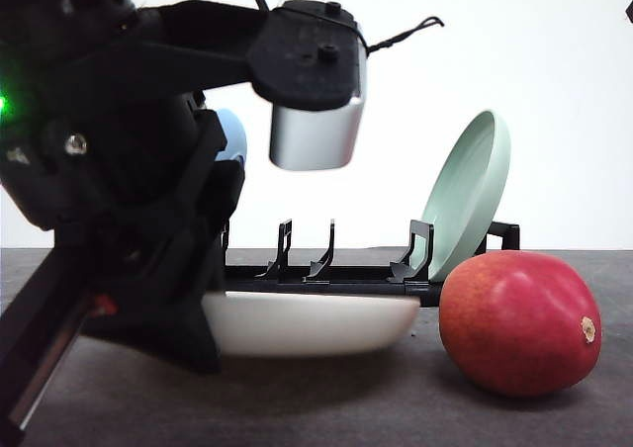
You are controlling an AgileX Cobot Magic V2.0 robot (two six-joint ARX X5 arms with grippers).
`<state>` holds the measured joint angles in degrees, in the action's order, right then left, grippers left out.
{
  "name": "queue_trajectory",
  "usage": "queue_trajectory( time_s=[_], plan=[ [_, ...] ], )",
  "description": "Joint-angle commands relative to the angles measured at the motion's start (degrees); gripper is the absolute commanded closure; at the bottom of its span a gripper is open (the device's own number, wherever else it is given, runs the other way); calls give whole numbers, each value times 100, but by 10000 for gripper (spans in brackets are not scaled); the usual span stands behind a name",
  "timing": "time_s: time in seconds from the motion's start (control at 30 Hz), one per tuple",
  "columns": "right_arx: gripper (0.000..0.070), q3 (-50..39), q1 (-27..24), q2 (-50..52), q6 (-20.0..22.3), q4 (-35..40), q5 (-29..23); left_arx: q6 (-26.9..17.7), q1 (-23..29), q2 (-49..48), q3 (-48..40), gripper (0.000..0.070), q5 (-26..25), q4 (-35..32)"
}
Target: Place pomegranate in white plate
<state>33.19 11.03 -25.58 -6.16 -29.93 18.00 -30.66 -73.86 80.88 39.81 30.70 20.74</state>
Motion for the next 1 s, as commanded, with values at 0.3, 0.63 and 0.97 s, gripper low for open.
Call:
queue_trajectory(
  time_s=[0.3, 0.63, 0.97],
  plan=[
    [308, 92, 15, -13, 62, 33, -2, 1075, 227, -275, 719, 259, -1037, 920],
    [308, 92, 15, -13, 60, 31, -2, 2521, 2237, -1499, 1021, 260, -3904, 1337],
    [308, 92, 15, -13, 2, 28, 16, 2726, 4946, -2265, 1021, 265, -4540, 1350]
  ],
)
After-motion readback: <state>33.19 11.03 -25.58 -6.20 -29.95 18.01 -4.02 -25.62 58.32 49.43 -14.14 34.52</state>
